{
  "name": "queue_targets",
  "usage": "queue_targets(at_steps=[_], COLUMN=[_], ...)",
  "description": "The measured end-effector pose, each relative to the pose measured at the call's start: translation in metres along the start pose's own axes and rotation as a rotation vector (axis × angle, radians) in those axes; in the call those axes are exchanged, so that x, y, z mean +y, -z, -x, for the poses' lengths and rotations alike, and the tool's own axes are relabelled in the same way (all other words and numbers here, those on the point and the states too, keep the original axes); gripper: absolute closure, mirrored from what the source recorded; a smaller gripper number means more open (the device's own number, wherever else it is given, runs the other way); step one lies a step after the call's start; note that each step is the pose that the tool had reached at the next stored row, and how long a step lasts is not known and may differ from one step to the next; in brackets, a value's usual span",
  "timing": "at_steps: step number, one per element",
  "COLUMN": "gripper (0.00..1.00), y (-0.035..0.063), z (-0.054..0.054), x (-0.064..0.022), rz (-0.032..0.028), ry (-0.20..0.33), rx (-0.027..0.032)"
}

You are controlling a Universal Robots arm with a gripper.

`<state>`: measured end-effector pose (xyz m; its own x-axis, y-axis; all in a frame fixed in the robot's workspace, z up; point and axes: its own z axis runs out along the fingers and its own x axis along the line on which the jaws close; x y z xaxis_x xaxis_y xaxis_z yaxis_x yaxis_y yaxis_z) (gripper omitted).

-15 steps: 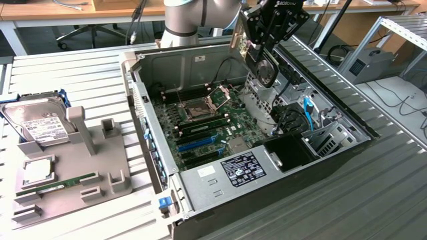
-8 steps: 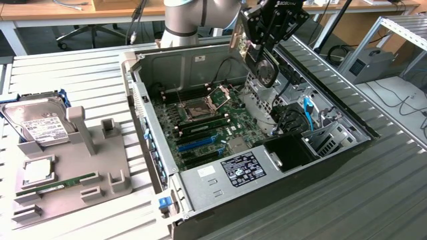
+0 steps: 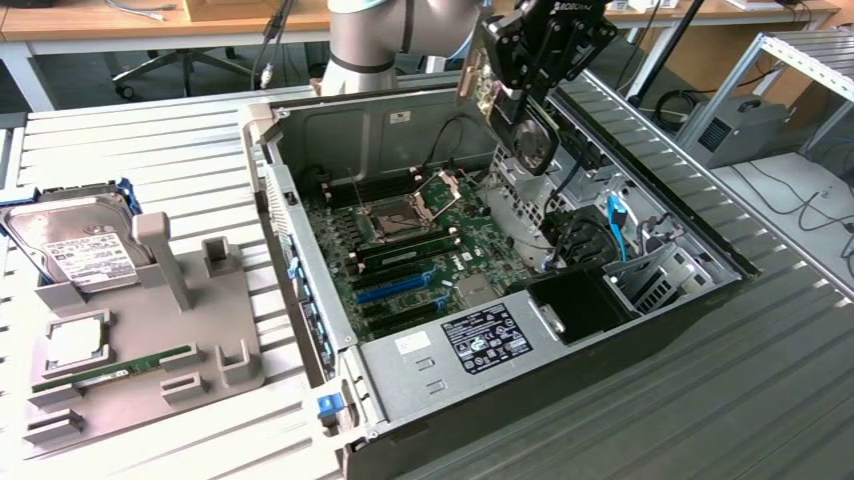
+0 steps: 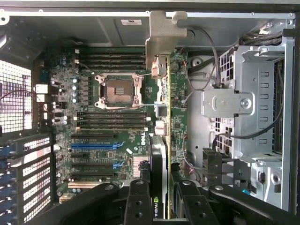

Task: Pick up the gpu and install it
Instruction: 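Insert the gpu into the slot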

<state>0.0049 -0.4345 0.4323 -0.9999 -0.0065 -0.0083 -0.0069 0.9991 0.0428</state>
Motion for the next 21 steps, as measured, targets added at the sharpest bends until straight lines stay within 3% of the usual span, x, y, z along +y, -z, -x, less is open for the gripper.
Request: queue_targets(at_steps=[21], gripper=[0.73], y=[-0.0003], z=[0.0000], x=[0.0000], rz=[0.0007], ry=[0.079], rx=[0.0034])
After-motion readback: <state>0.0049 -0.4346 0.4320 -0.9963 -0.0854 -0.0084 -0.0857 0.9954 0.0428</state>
